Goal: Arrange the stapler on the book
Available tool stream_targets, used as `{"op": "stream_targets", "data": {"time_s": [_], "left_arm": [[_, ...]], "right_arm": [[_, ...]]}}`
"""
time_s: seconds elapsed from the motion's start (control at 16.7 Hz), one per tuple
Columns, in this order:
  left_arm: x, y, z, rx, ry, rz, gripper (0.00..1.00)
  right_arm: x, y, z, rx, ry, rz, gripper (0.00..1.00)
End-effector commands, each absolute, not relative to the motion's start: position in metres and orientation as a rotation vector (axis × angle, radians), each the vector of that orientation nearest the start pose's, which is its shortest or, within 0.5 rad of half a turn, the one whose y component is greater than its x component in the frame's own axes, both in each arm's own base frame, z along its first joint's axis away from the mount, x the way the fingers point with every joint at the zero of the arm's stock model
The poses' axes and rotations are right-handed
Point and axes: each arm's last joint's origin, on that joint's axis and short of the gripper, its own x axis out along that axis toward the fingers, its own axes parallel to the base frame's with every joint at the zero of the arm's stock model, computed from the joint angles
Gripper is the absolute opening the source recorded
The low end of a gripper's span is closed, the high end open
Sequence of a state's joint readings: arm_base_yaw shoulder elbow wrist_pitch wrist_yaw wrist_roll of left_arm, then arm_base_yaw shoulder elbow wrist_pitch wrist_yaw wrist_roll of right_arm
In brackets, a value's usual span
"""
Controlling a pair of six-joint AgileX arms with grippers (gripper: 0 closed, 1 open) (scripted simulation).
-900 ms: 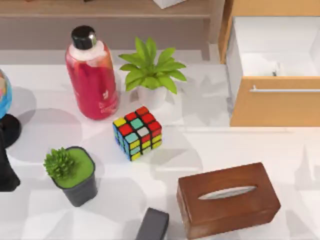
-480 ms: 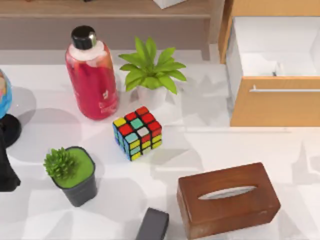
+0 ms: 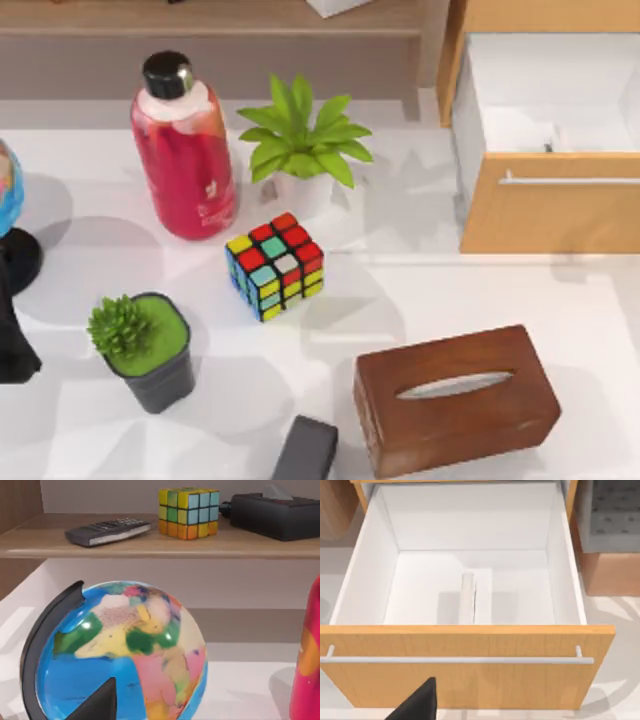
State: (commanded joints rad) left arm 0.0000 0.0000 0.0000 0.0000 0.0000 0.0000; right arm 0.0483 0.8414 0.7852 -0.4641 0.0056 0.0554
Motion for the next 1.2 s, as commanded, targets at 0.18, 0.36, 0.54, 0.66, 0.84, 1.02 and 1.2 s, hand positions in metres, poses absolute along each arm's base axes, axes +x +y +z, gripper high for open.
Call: {"op": "stream_targets", "data": {"time_s": [0.18, 0.36, 0.54, 0.66, 0.84, 1.02, 1.2], "left_arm": [[0.106, -0.001, 0.160, 0.000, 0.000, 0.000, 1.00], [0.106, -0.001, 0.160, 0.000, 0.000, 0.000, 1.00], [0.106, -0.001, 0.160, 0.000, 0.000, 0.000, 1.00], [0.106, -0.001, 0.160, 0.000, 0.000, 0.000, 1.00], [0.106, -0.001, 0.160, 0.000, 0.000, 0.000, 1.00], [0.106, -0.001, 0.160, 0.000, 0.000, 0.000, 1.00], [0.106, -0.001, 0.160, 0.000, 0.000, 0.000, 1.00]], "right_arm": [[0.246, 0.019, 0.316, 0.038, 0.724, 0.036, 1.00], [0.316, 0.031, 0.312, 0.033, 0.933, 0.037, 1.00], [0.381, 0.045, 0.285, 0.024, 1.130, 0.033, 1.00], [0.415, 0.054, 0.259, 0.016, 1.244, 0.027, 1.00], [0.452, 0.064, 0.222, 0.008, 1.375, 0.016, 1.00], [0.473, 0.069, 0.196, 0.005, 1.447, 0.005, 1.00], [0.482, 0.071, 0.186, 0.007, 1.470, -0.002, 1.00]]}}
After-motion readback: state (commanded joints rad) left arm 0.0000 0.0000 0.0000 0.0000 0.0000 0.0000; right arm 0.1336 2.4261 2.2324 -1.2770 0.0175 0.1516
